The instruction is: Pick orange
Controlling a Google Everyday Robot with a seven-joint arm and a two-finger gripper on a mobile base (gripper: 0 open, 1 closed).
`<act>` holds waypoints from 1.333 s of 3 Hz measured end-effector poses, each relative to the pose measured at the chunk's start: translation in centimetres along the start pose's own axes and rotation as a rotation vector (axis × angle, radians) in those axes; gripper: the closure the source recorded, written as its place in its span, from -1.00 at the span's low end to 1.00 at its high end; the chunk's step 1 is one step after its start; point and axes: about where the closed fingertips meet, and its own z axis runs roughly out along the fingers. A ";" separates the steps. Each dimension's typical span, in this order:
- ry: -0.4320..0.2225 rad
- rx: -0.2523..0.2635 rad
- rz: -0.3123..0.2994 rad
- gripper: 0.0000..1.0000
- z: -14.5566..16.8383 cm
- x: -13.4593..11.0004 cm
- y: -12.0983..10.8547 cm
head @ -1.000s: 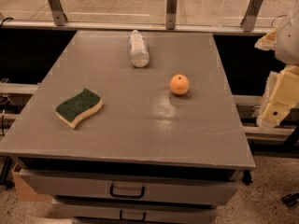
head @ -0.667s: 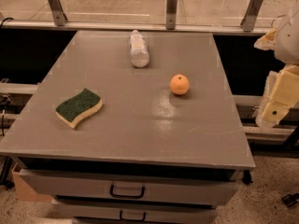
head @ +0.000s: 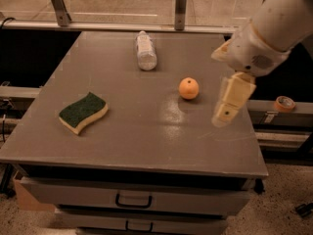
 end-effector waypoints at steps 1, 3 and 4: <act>-0.070 -0.041 -0.004 -1.00 3.6 -2.1 -2.1; -0.200 -0.122 0.058 -1.00 9.3 -3.6 -5.0; -0.255 -0.122 0.095 -1.00 11.4 -3.4 -7.2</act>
Offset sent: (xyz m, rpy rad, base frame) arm 0.0756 0.0633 -0.0680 0.2069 0.1305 0.0357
